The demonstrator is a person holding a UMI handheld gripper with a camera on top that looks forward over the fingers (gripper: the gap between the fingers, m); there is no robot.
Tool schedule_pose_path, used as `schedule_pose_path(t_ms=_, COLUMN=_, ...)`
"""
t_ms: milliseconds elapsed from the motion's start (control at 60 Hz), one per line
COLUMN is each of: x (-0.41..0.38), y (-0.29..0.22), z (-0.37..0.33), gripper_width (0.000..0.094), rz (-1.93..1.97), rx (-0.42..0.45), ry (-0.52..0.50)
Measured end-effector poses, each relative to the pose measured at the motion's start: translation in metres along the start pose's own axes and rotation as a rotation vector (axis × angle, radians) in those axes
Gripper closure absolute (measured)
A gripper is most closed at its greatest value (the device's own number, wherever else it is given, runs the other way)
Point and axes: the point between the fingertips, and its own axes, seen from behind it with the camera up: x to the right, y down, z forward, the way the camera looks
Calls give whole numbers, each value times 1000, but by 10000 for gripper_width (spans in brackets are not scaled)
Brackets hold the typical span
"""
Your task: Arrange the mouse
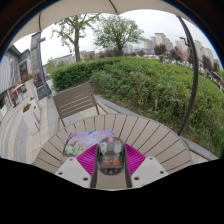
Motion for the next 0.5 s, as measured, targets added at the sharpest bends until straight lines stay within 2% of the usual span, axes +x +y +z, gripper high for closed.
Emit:
schedule_pose_path(t_ms=133, x=-66, y=-21, z=76, gripper_width=541, rz=-4, rx=18, ry=-14)
schedule_pose_path(t_ms=283, x=-101, y=19, z=163, gripper_width=531, rz=33, rx=-66, ry=19)
schedule_pose_path(t_ms=417, x=-105, y=54, z=193, gripper_width=520, rz=-7, rx=-110, ry=73)
schedule_pose_path(t_ms=500, x=-106, y=68, z=199, gripper_width=468, rz=-3, rx=-121, ry=80)
